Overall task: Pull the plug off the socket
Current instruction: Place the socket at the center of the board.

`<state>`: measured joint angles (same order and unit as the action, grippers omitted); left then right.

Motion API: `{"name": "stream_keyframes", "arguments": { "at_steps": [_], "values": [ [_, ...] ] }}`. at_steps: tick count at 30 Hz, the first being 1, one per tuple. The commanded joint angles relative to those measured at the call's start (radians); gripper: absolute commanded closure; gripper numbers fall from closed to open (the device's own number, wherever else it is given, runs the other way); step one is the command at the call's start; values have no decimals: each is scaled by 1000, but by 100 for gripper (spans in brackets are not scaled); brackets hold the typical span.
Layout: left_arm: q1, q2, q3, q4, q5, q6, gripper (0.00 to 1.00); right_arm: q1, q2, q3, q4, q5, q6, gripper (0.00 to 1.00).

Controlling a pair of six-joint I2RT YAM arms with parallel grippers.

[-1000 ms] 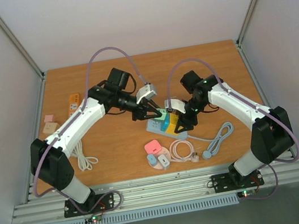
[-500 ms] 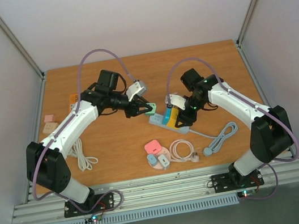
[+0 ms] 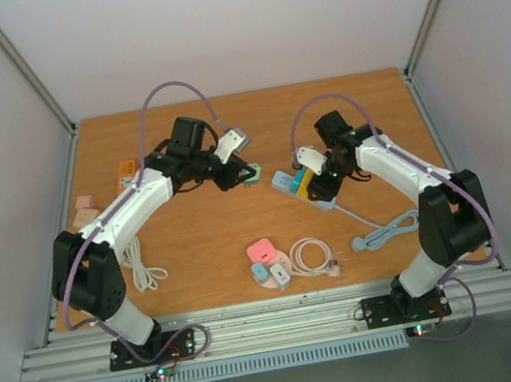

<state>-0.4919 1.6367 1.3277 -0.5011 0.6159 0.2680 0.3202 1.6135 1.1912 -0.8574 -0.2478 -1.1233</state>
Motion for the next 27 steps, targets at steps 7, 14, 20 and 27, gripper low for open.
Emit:
{"name": "stream_keyframes", "arguments": {
  "at_steps": [7,14,20,27],
  "values": [
    [4,-49,-53,117,58,-29,99,-1,88,56,-1,99,57,85],
    [4,-74,-71,140,108,-30,100,-1,97,59,-10,101,57,57],
    [4,-74,-72,139,124,-30,100,-1,93,58,-19,93,51,39],
    [4,-77,-75,144,138,-27,100,0,75,52,-18,78,43,21]
  ]
}}
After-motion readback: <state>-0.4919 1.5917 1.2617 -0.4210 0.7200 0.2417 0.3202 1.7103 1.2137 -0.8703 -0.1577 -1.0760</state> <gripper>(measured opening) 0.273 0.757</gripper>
